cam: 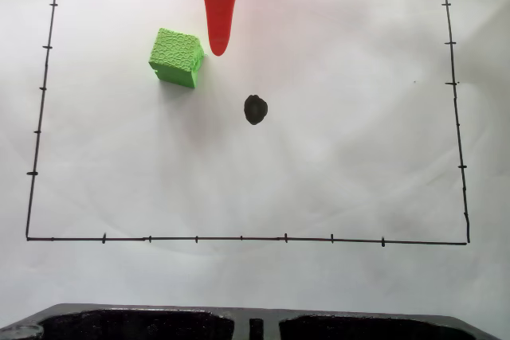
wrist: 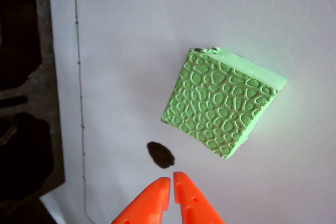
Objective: Grasp the colored block, Place it on the black dot, and then return the arm to the default position.
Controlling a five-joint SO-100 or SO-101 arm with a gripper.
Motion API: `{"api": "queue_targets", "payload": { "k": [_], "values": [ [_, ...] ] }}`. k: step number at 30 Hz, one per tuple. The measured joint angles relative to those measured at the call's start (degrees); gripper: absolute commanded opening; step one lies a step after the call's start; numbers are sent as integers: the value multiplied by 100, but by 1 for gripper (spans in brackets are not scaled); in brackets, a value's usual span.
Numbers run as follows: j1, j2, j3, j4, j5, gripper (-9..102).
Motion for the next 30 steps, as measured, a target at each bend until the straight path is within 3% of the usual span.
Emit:
{"api": "queue_targets", "payload": {
  "k": [30],
  "values": [
    [-44,0,0,88,167,0]
  ]
}}
